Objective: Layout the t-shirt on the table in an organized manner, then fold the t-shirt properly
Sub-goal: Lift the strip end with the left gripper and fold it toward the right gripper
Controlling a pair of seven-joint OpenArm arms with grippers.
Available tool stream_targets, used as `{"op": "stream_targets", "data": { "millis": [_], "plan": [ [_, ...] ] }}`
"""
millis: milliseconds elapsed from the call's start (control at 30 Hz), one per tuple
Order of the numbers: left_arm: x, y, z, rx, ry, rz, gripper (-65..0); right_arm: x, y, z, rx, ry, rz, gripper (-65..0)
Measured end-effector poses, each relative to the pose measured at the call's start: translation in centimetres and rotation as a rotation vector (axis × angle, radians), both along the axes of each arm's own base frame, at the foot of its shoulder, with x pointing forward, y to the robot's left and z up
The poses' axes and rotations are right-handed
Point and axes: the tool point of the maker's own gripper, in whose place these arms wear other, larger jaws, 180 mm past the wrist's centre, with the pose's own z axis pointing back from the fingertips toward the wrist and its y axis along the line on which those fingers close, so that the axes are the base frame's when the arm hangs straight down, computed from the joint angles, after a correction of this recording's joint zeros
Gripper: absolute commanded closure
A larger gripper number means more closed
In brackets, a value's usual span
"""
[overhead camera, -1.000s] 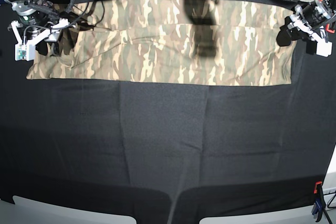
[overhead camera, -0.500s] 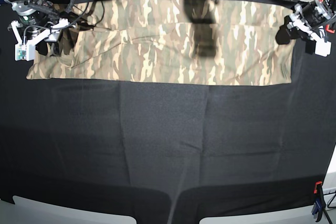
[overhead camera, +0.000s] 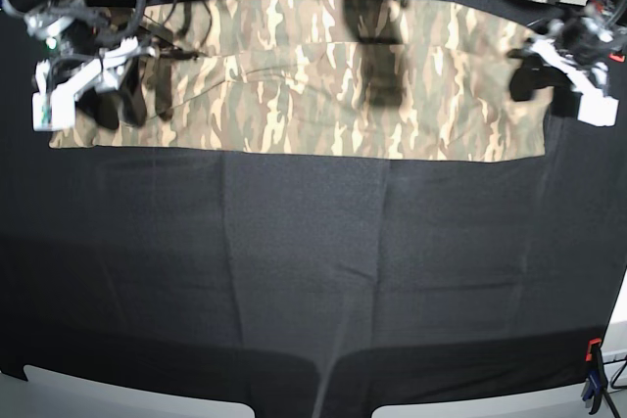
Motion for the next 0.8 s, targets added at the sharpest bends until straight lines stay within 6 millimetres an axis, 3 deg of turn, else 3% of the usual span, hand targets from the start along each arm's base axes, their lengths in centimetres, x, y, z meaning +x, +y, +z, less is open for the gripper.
{"op": "stream_targets", "data": {
  "millis": [200, 367, 567, 700, 800],
  "plan": [
    [0.1, -3.6, 0.4, -0.095, -0.027, 0.02, 0.0, 0.7, 0.0, 0.5, -0.005, -0.019, 0.002, -22.7],
    [-0.1, -9.8, 0.4, -0.185, -0.016, -0.133, 0.0, 0.8, 0.1, 0.7, 0.011, -0.03, 0.005, -22.7],
    [-2.0, -17.2, -0.4, -0.178, 0.019, -0.364, 0.0, 2.0, 0.3, 1.7, 0.009, -0.074, 0.016, -22.7],
    [-2.5, -20.6, 0.2, -0.188, -0.026, -0.444, 0.0, 2.4, 0.4, 2.1, 0.004, -0.088, 0.029, -22.7],
    [-2.8, -22.0, -0.2, -0.156, -0.021, -0.467, 0.0, 2.4, 0.3, 2.1, -0.011, -0.079, 0.04, -22.6]
  ]
}}
